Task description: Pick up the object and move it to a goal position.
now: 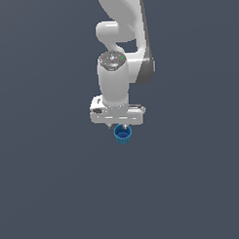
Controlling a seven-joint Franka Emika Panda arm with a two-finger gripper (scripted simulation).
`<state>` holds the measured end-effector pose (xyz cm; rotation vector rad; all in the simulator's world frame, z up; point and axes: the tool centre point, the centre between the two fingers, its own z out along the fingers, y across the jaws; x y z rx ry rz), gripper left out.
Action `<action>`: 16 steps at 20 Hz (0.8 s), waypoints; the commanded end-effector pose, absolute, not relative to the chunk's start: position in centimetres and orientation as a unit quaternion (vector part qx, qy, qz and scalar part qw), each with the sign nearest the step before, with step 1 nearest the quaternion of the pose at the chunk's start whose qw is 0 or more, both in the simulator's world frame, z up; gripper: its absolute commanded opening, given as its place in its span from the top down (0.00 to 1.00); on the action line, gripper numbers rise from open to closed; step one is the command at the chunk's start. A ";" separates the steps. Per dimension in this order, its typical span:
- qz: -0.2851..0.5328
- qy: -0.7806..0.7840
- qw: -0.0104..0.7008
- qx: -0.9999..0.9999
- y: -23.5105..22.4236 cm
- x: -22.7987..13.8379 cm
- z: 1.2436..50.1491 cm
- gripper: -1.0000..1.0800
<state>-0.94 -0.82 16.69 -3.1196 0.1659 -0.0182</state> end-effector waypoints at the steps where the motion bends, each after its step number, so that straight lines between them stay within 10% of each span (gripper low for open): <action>1: -0.006 0.080 0.013 -0.997 -0.8 -1.4 16.2 0.38; 16: -0.003 0.317 0.041 -0.948 -1.2 -5.3 12.0 0.38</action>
